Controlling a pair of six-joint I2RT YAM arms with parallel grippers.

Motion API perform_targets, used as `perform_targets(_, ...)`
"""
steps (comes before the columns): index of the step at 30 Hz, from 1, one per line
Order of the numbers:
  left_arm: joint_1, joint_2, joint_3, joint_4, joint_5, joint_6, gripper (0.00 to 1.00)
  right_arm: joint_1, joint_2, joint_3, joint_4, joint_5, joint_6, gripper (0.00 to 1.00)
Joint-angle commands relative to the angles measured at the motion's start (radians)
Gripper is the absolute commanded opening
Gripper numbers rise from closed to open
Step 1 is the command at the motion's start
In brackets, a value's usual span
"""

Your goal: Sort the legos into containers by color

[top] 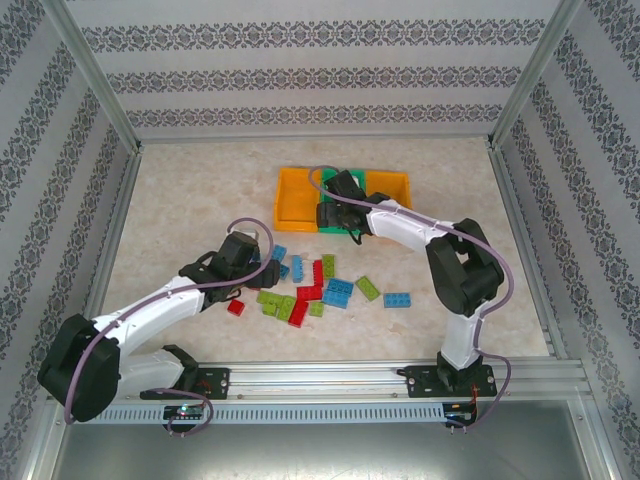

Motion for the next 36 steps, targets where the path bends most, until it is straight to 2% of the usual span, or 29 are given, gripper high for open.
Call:
perform_targets(1,-0.011,0.015,0.064,-0.002,-0.011,0.063,1.00,0.028,-0.100,-0.055,0.003,0.014,-0.036,0.85)
perform_targets(7,-0.010,0.124,0.157,-0.040,0.013,0.152,0.94,0.026,-0.200,-0.152,0.012,0.024,-0.036,0.87)
perform_targets(15,-0.008,0.307,0.268,-0.063,0.051,0.236,0.75,-0.004,-0.344,-0.298,0.034,0.031,-0.007,0.92)
perform_targets(26,0.006,0.480,0.362,-0.102,0.054,0.253,0.69,-0.107,-0.489,-0.468,0.046,0.022,0.014,0.93)
perform_targets(36,0.041,0.536,0.371,-0.096,0.072,0.264,0.66,-0.137,-0.501,-0.510,0.061,-0.003,0.024,0.93)
